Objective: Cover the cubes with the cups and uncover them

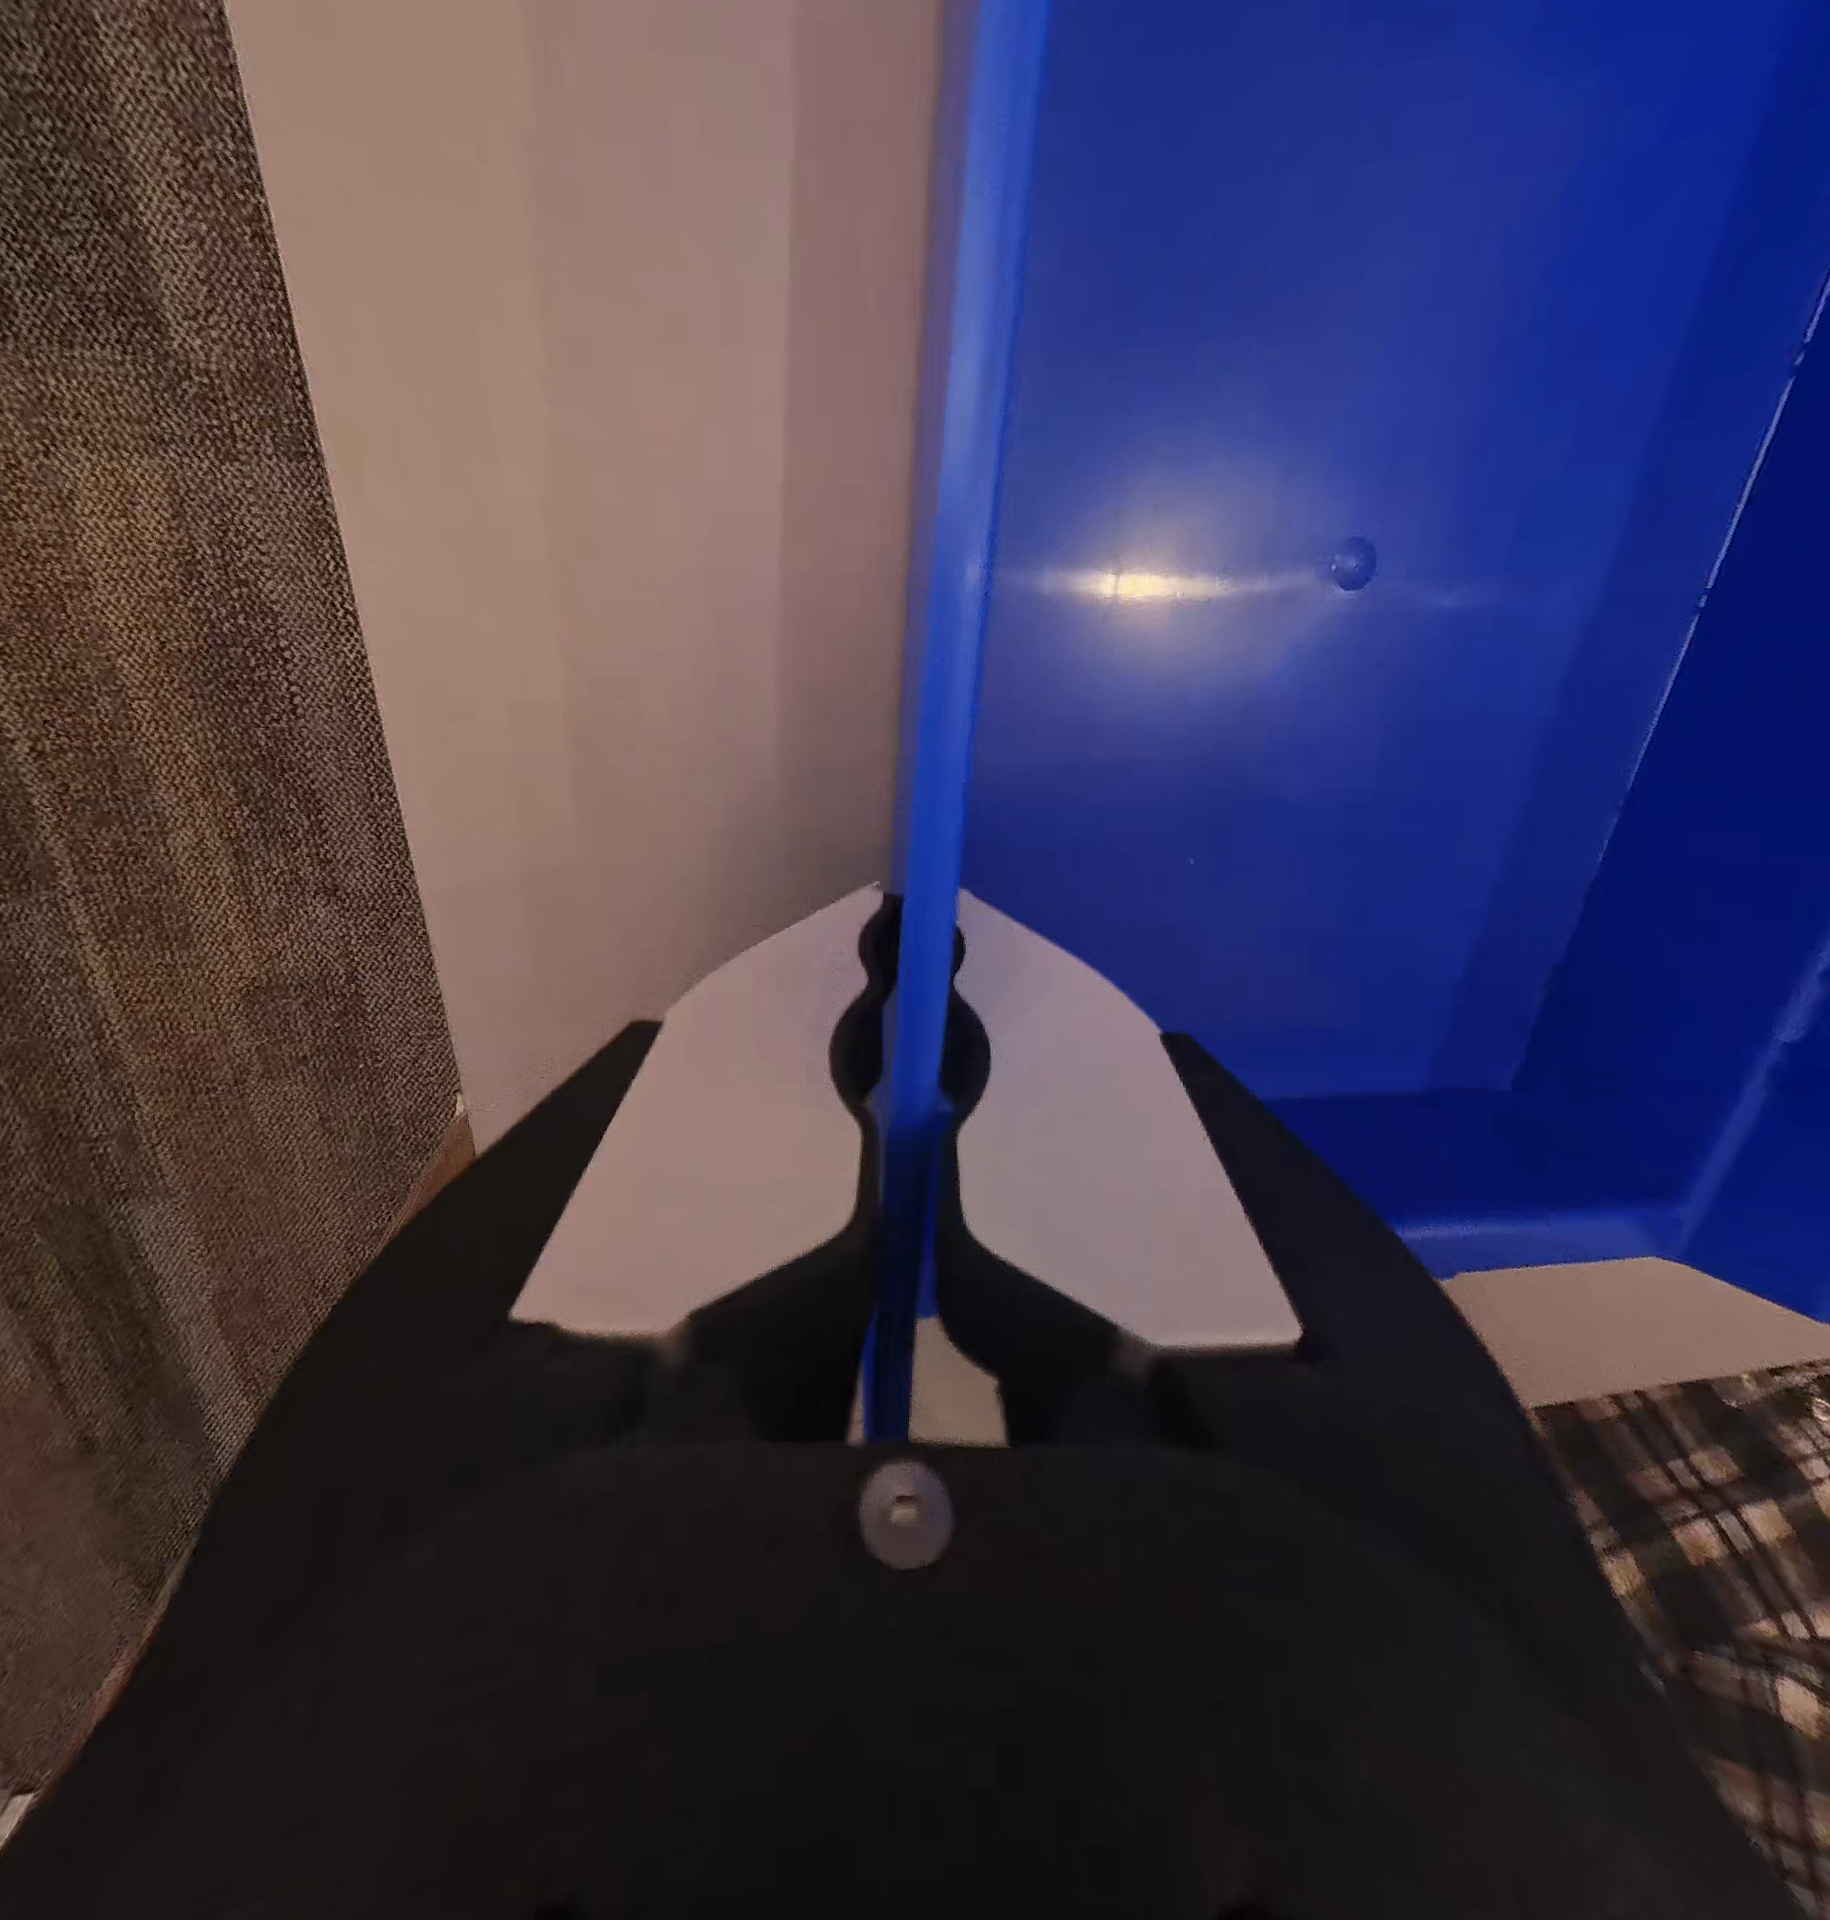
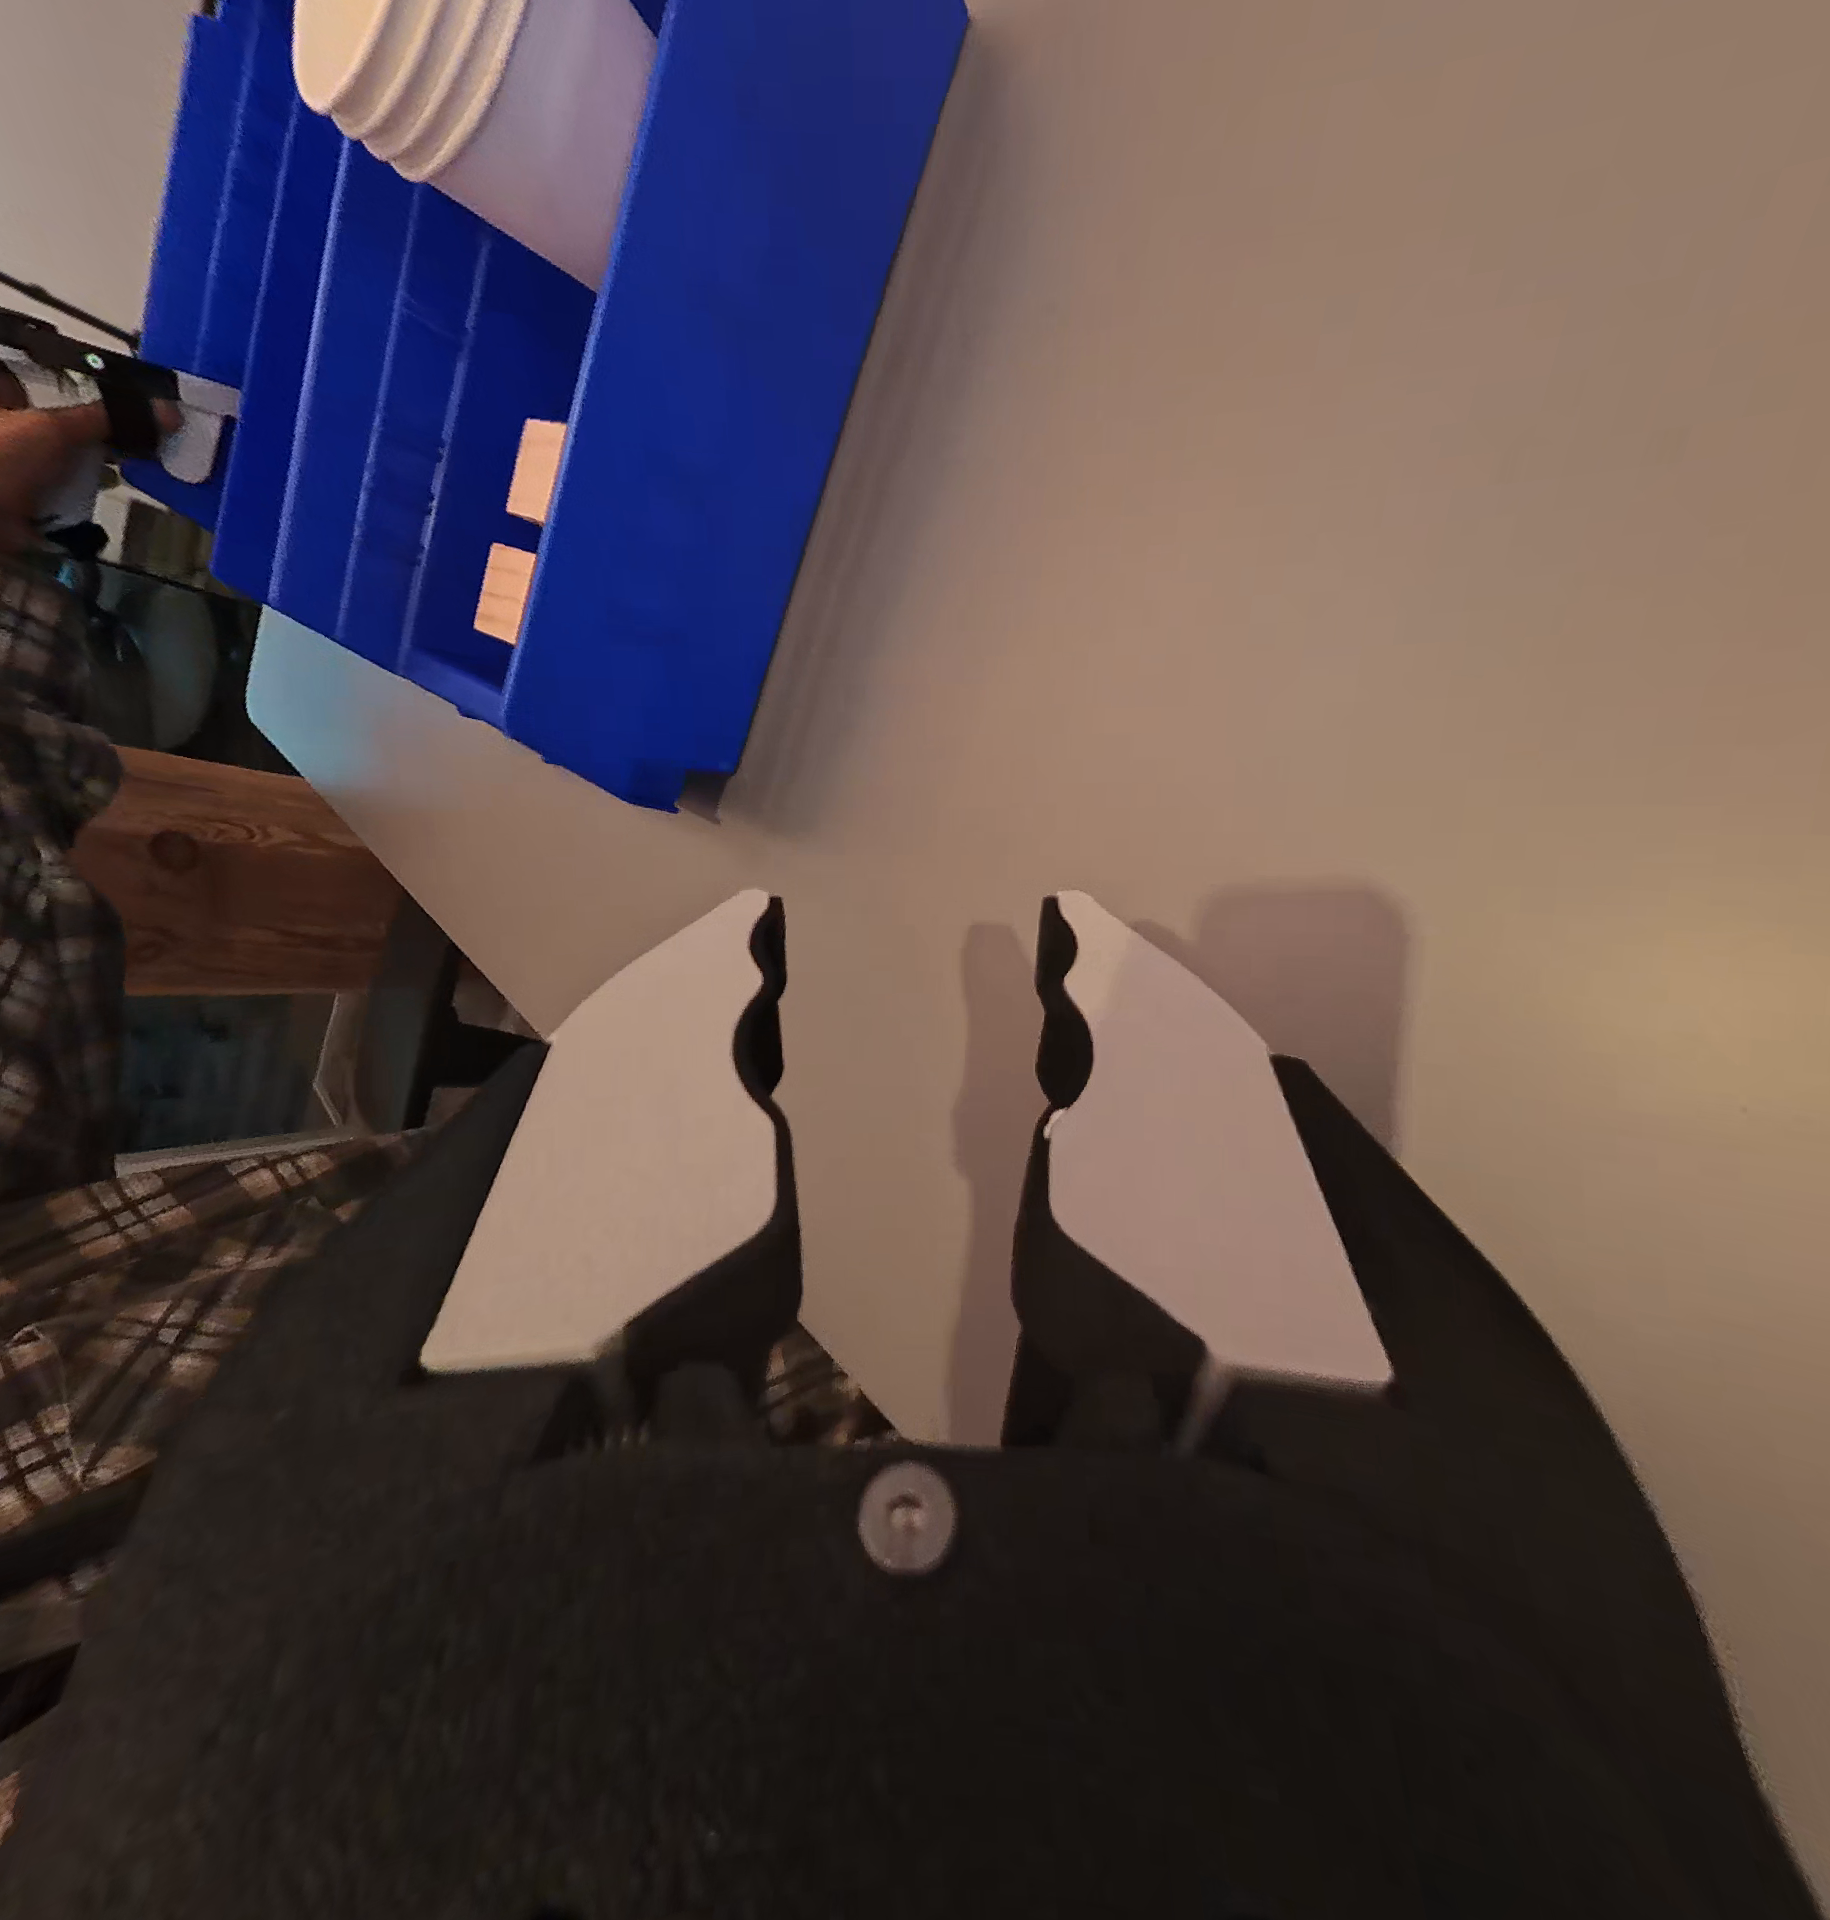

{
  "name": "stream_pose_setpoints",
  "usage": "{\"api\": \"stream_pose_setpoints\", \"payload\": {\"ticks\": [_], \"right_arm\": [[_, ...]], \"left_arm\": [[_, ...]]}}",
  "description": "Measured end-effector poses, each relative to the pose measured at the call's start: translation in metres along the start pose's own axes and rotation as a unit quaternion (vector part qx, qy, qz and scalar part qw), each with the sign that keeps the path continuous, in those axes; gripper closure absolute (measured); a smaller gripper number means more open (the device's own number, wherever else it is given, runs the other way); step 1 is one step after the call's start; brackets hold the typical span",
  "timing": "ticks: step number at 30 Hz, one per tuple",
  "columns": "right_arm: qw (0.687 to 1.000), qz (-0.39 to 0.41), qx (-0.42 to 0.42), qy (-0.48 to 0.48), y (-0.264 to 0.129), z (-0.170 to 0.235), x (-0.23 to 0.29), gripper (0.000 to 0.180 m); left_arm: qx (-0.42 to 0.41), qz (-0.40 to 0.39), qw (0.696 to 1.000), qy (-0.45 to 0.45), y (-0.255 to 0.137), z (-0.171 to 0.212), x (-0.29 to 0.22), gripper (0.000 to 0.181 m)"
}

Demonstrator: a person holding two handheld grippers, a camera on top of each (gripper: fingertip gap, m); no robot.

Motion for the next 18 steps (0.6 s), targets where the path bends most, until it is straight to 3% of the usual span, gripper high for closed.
{"api": "stream_pose_setpoints", "payload": {"ticks": [10, 18], "right_arm": [[0.998, -0.034, -0.048, -0.004, -0.019, 0.016, -0.011, 0.140], [0.997, -0.045, -0.067, -0.013, -0.028, 0.018, -0.011, 0.141]], "left_arm": [[0.007, 0.005, 0.999, -0.044, -0.005, 0.010, 0.002, 0.176], [-0.020, 0.026, 0.993, -0.116, -0.030, 0.022, 0.024, 0.176]]}}
Point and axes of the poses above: each gripper's, where its closed fingertips meet, y out along the fingers, z out of its underside, x = y × z across the jaws, the point moved 8 cm from there along -y, back along the fingers, and after that the axes turned 15 degrees about -z, right-handed, at the moved point
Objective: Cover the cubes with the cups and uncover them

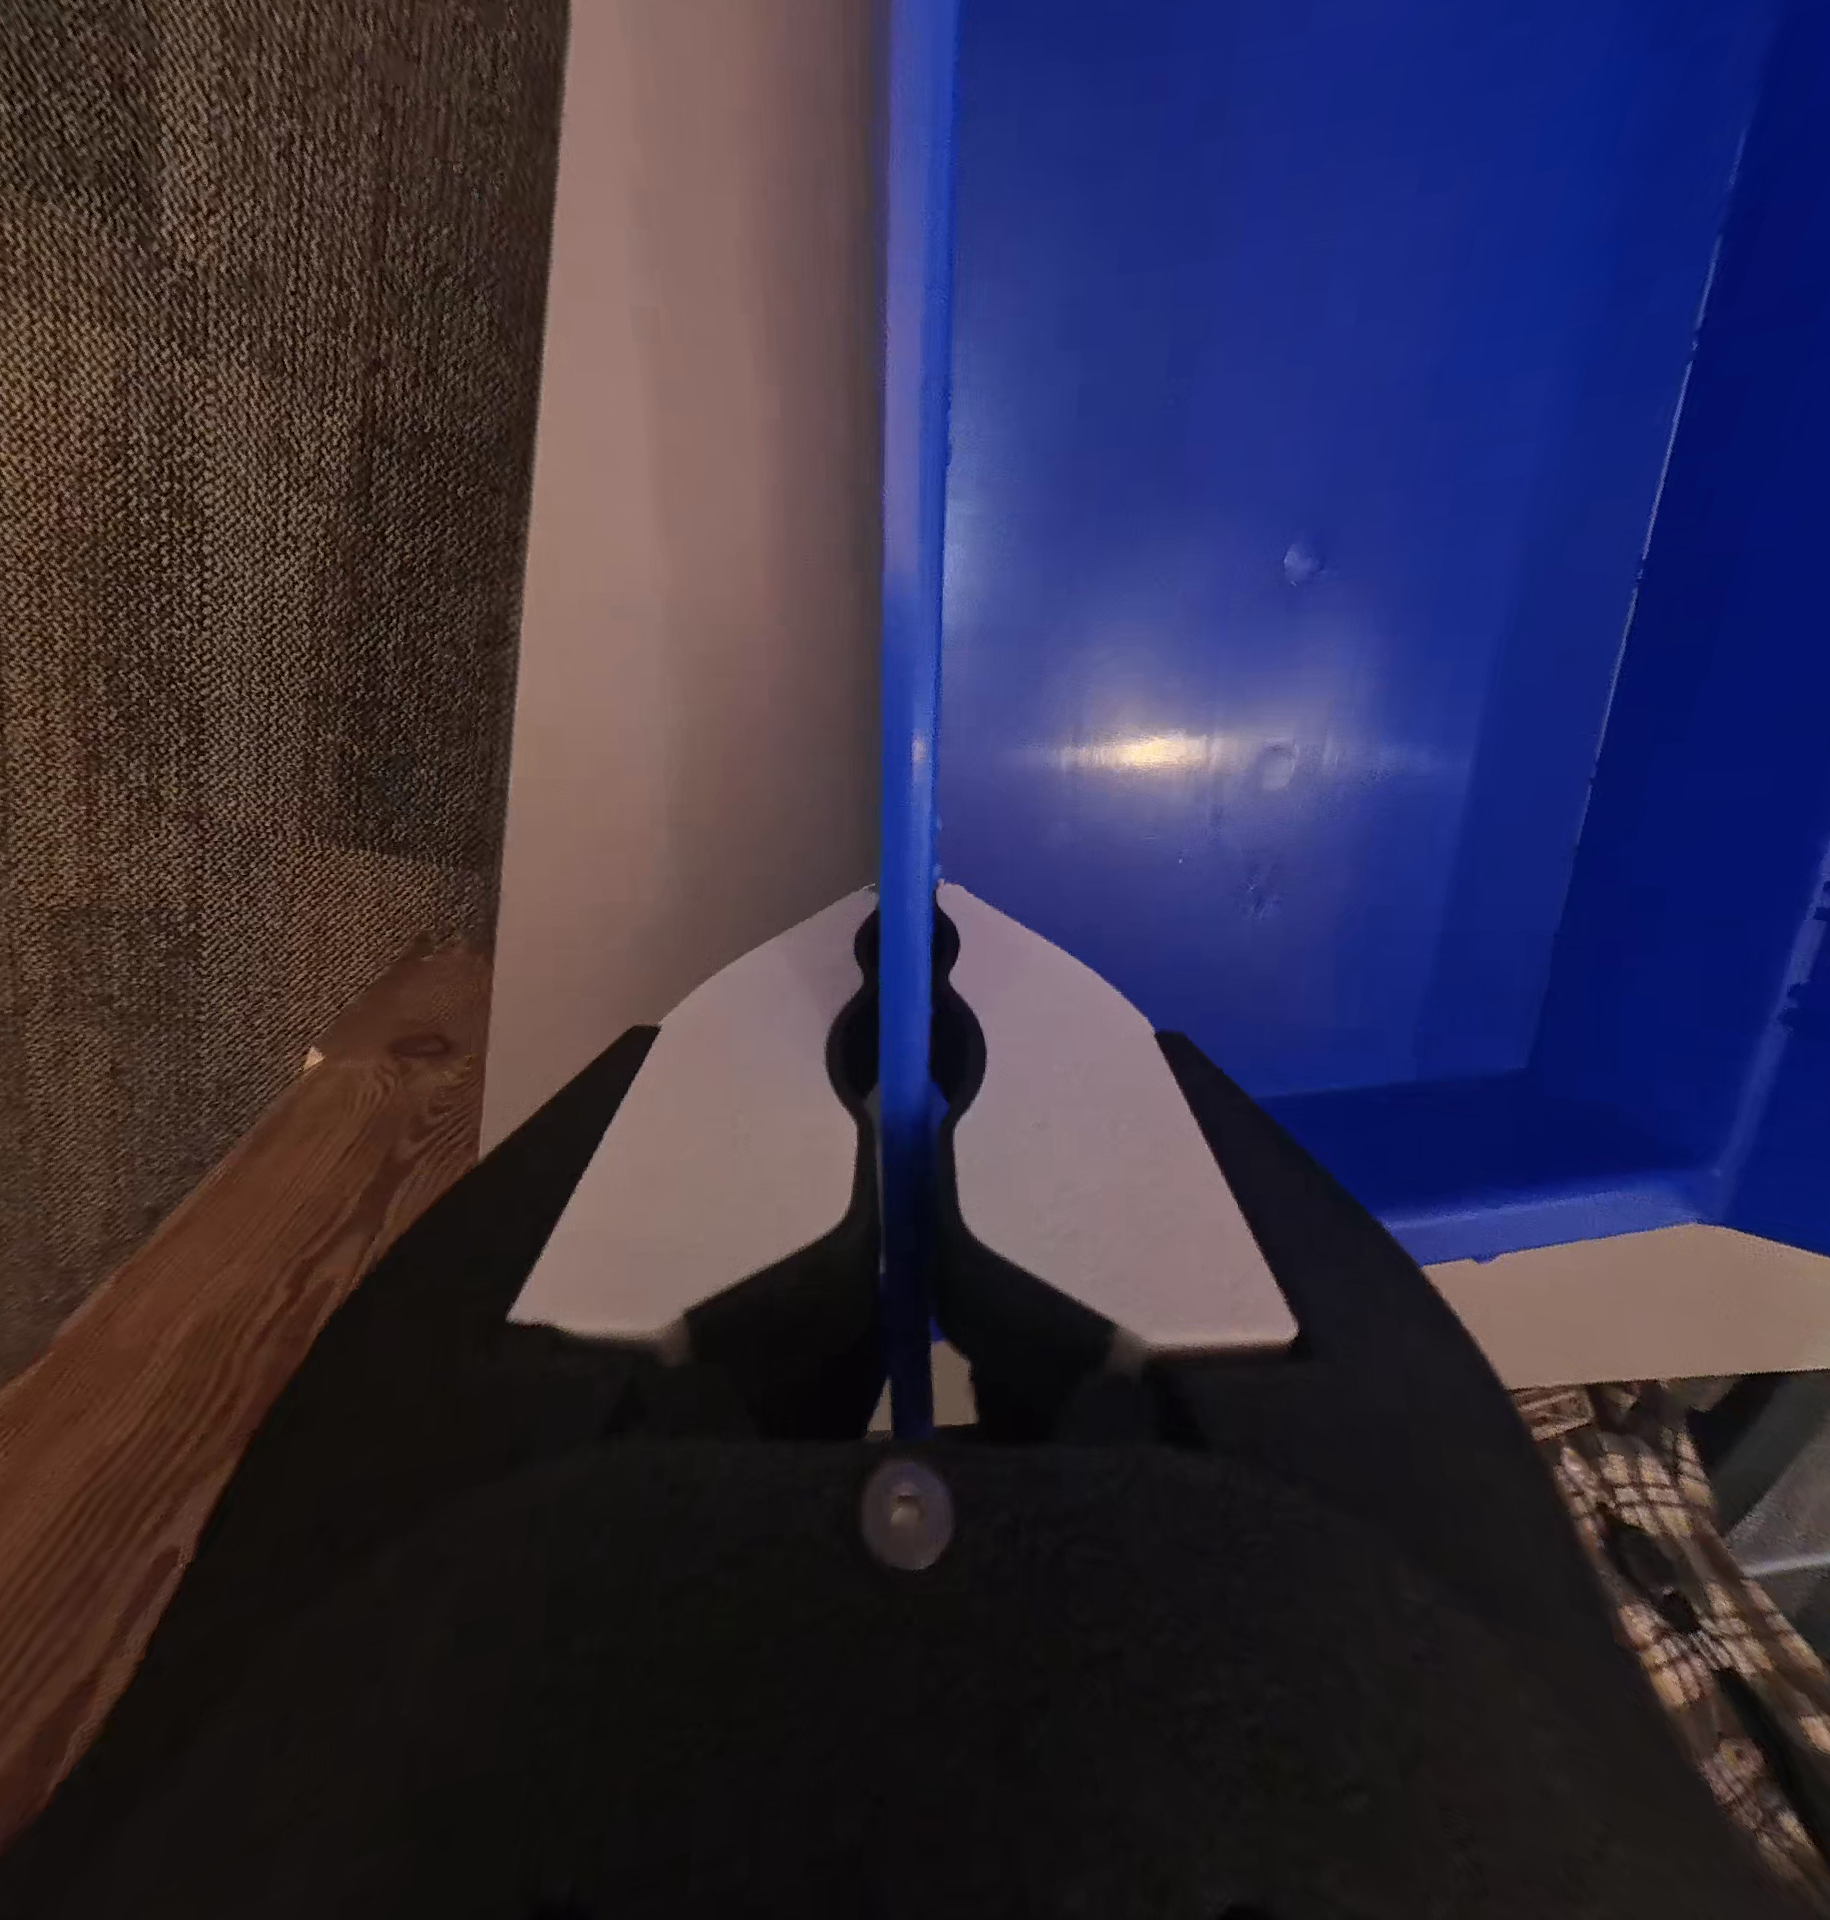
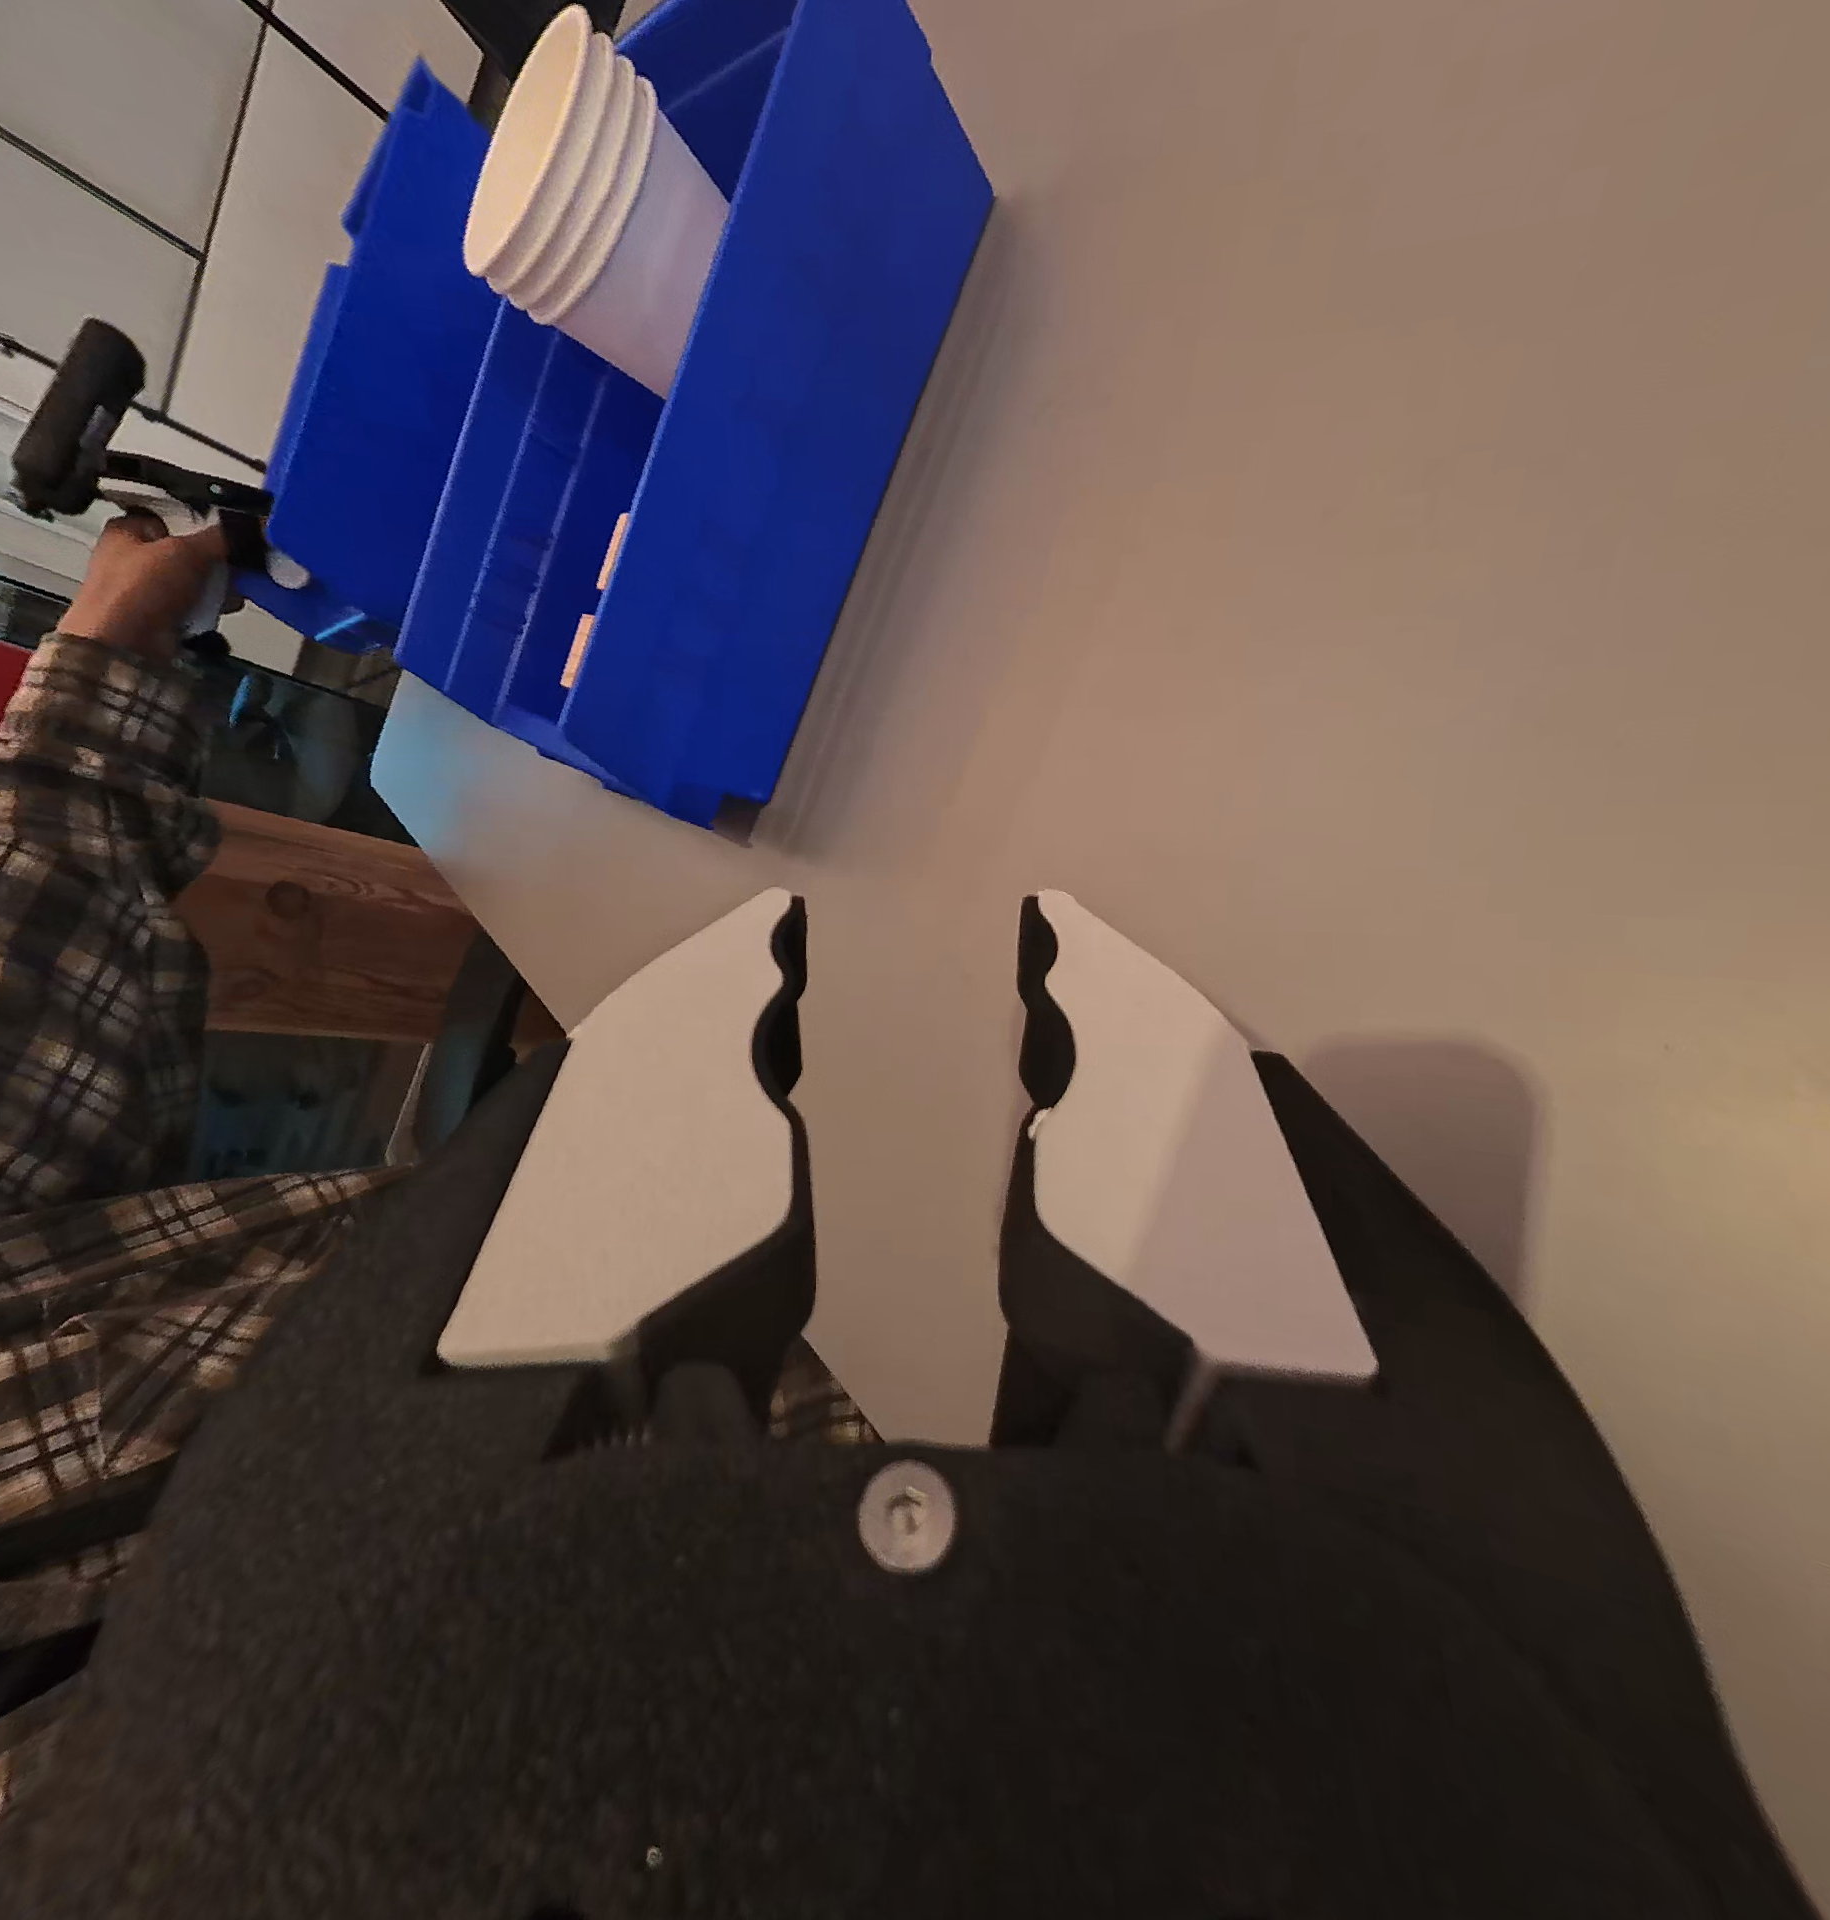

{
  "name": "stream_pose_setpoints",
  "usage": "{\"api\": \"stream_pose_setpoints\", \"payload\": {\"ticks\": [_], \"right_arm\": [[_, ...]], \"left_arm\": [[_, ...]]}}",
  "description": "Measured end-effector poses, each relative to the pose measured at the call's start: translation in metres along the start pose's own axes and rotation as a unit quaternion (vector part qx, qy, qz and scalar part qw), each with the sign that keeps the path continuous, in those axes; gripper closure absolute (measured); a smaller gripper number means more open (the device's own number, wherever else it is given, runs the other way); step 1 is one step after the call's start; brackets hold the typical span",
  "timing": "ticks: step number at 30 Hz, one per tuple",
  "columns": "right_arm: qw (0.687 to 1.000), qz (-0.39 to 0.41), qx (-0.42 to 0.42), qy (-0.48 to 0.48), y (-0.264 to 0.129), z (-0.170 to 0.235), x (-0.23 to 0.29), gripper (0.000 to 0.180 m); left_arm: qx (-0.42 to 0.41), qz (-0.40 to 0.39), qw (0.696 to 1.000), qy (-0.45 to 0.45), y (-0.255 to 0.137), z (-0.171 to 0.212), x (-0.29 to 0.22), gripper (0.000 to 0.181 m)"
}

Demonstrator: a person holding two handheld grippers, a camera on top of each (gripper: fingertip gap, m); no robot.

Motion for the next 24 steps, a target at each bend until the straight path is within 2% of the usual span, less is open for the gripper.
{"api": "stream_pose_setpoints", "payload": {"ticks": [6, 12, 18, 24], "right_arm": [[1.000, -0.001, -0.002, -0.010, -0.003, -0.004, 0.006, 0.141], [1.000, 0.002, -0.011, -0.027, -0.014, -0.011, 0.022, 0.141], [0.999, 0.018, -0.027, -0.042, -0.040, -0.015, 0.038, 0.140], [0.997, 0.044, -0.055, -0.040, -0.082, -0.006, 0.044, 0.139]], "left_arm": [[-0.039, 0.031, 0.999, -0.001, -0.055, -0.010, -0.007, 0.176], [-0.096, 0.049, 0.993, 0.050, -0.139, -0.041, -0.066, 0.176], [-0.126, 0.083, 0.979, 0.138, -0.200, -0.065, -0.189, 0.176], [-0.110, 0.104, 0.953, 0.262, -0.201, -0.060, -0.358, 0.176]]}}
Point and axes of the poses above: each gripper's, where its closed fingertips meet, y out along the fingers, z out of its underside, x = y × z across the jaws, the point moved 8 cm from there along -y, back along the fingers, and after that the axes turned 15 degrees about -z, right-handed, at the moved point
